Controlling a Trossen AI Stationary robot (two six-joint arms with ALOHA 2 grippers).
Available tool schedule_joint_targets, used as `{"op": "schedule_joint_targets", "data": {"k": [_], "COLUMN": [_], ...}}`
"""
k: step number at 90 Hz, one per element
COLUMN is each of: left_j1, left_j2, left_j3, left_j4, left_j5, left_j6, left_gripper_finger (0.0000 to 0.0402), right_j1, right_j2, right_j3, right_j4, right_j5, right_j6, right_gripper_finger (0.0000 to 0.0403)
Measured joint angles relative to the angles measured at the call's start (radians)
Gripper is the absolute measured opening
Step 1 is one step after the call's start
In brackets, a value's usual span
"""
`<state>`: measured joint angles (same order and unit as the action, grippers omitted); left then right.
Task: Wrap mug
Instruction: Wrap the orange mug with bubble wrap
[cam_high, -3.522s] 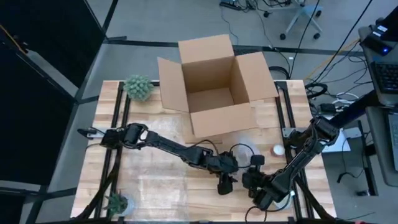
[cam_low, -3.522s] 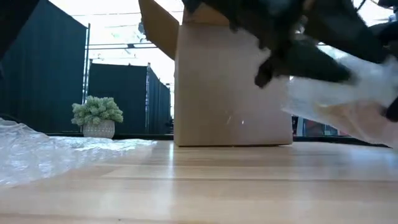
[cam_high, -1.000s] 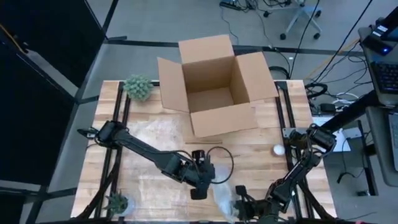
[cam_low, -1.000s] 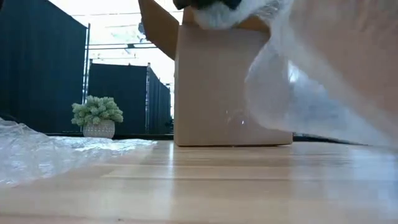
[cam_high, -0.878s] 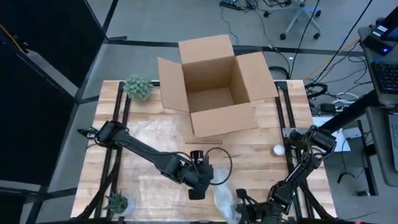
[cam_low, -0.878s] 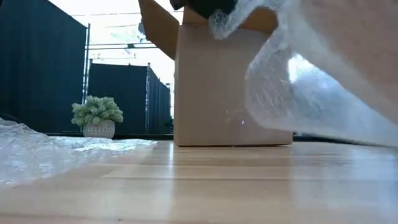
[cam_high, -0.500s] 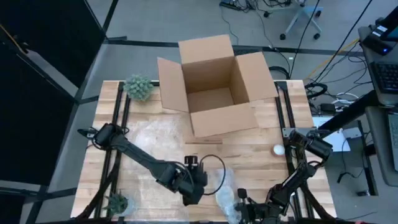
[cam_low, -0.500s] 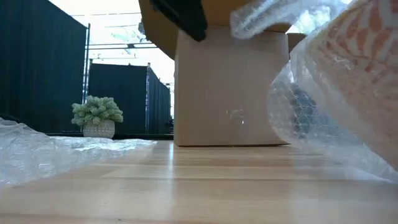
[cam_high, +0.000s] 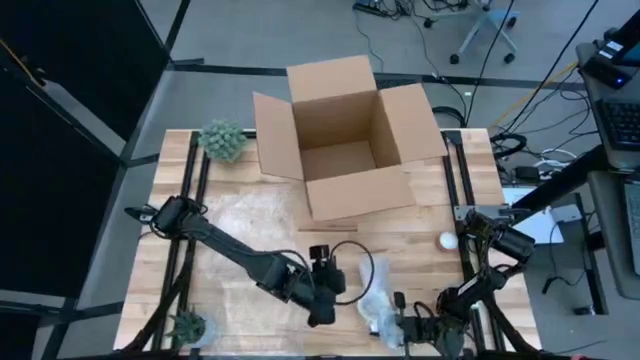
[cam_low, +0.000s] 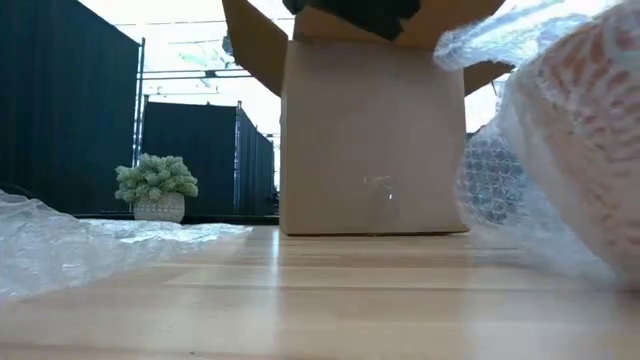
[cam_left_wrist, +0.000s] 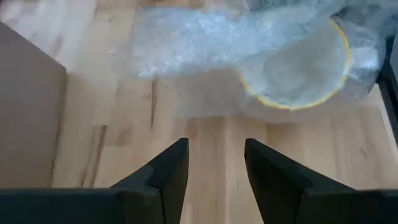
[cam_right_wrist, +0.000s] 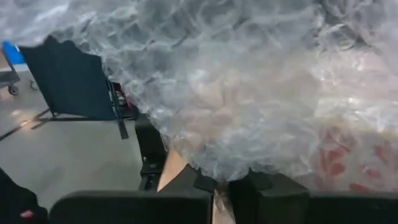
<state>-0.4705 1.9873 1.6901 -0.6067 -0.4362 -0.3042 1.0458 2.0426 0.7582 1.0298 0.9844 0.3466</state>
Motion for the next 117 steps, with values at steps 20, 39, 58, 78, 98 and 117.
{"op": "schedule_joint_targets", "data": {"k": [20,39,58,78,98,117], "left_j1": [0.006,0.002,-0.01,-0.01,-0.008,-0.001], "left_j2": [0.0,0.0,0.0,0.0,0.008,0.008], "left_j3": [0.0,0.0,0.0,0.0,-0.013,-0.013], "left_j4": [-0.002,-0.026,-0.061,-0.09,-0.093,-0.068], "left_j5": [0.006,0.008,0.009,0.01,0.034,0.034], "left_j6": [0.003,-0.007,-0.028,-0.027,-0.027,-0.026], "left_gripper_finger": [0.0146,0.0146,0.0146,0.0146,0.0146,0.0146], "right_j1": [-0.047,-0.162,-0.203,-0.196,-0.193,-0.194], "right_j2": [0.0,0.002,0.001,0.0,0.0,-0.034], "right_j3": [0.0,0.0,0.0,0.002,0.002,0.0], "right_j4": [-0.013,-0.031,-0.039,-0.08,-0.076,-0.088], "right_j5": [-0.017,-0.04,-0.141,-0.155,-0.153,-0.138], "right_j6": [-0.068,-0.148,-0.113,-0.012,-0.01,-0.033], "right_gripper_finger": [0.0006,0.0006,0.0015,0.0057,0.0103,0.0134]}}
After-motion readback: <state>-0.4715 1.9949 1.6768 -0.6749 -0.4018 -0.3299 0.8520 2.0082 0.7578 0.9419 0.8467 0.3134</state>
